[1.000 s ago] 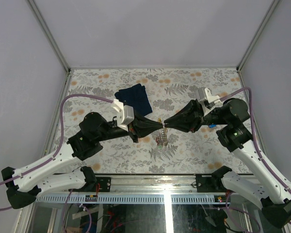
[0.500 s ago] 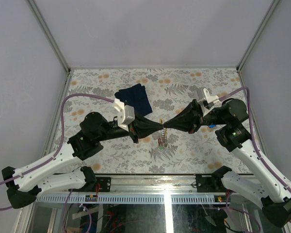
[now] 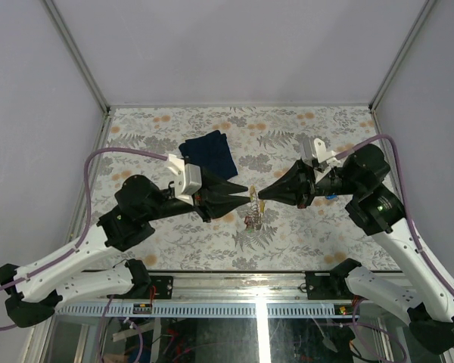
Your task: Put the keys on the keyring
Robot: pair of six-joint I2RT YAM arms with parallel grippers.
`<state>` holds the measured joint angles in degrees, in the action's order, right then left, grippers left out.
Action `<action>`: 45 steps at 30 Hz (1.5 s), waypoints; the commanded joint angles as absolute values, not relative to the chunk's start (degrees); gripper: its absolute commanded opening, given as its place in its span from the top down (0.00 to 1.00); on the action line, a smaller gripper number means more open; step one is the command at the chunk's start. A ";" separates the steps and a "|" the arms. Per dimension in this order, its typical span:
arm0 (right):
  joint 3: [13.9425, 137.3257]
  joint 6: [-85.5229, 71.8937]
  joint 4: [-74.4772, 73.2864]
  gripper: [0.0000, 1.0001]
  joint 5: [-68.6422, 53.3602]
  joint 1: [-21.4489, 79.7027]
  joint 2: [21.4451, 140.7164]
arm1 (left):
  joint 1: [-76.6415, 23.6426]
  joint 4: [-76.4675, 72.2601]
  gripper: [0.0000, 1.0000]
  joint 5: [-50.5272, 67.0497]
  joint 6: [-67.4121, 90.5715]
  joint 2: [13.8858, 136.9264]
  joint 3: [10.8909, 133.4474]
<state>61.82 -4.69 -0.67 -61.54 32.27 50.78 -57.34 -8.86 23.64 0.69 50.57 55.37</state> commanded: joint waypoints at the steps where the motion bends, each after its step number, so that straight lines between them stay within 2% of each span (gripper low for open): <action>1: 68.98 5.34 -14.47 1.00 -58.01 32.80 50.99 | -57.57 -5.43 0.72 22.31 -1.17 49.23 58.36; 9: 80.64 16.80 -38.73 1.00 -48.41 34.01 55.20 | -57.56 0.09 0.70 20.81 -2.07 50.06 58.82; 19: 92.51 20.34 -57.11 1.00 -33.27 40.25 62.73 | -57.59 -2.44 0.70 21.84 -0.78 52.43 57.26; 28: 97.02 18.58 -60.91 1.00 -23.88 49.37 66.73 | -57.51 -1.42 0.71 24.00 -2.52 55.59 57.98; 39: 97.69 17.45 -59.32 1.00 -24.76 52.76 67.41 | -57.57 1.42 0.75 29.12 -3.82 58.11 59.75; 45: 97.09 17.17 -58.59 1.00 -24.70 53.40 67.11 | -57.61 1.60 0.81 29.73 -4.20 58.68 60.23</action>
<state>95.70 18.22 -61.41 -24.88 52.60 67.44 -57.34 1.39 28.18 -3.03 58.59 58.17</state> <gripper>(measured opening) 0.017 0.203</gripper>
